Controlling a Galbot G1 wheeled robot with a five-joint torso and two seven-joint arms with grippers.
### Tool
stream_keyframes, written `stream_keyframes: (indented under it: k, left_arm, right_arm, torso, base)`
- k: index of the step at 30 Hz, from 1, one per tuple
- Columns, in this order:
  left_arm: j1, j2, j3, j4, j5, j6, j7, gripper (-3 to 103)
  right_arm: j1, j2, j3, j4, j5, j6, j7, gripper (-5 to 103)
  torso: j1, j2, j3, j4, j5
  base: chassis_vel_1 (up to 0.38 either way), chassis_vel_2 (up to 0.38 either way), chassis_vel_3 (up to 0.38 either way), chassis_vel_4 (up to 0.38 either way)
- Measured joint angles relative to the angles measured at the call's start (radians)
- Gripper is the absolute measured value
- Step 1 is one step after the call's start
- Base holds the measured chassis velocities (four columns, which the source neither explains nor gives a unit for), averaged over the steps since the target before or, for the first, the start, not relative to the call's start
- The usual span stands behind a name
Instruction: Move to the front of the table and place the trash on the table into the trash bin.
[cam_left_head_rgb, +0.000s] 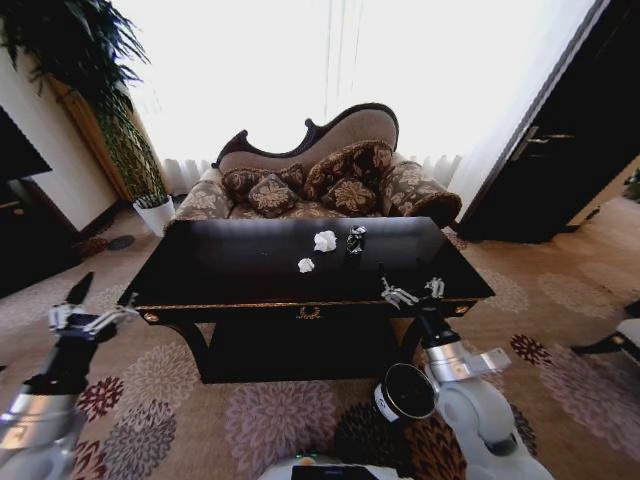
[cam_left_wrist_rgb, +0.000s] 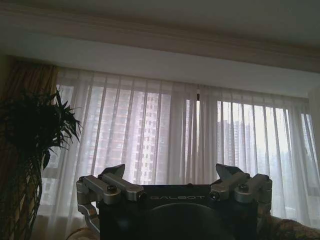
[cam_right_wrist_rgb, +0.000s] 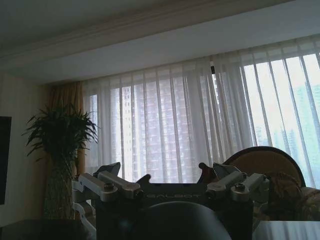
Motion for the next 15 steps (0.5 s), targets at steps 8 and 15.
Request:
stream_keyframes:
  k: [8,15]
  left_arm:
    - [-0.014,0.070,-0.073,0.050,-0.033,0.029,-0.017,100]
    - [-0.005,0.086,-0.097,0.052,-0.046,0.031,-0.006,100]
  right_arm:
    - [0.082,-0.163,-0.074,-0.074,0.017,-0.069,0.059,100]
    - [0.227,-0.262,-0.142,-0.188,0.064,-0.144,0.099,100]
  torso:
    - [0.000,0.000,0.000,-0.0001,0.0002]
    - [0.000,0.000,0.000,0.0000,0.0001]
  base:
    - [0.000,0.000,0.000,0.000]
    - [0.000,0.000,0.000,0.000]
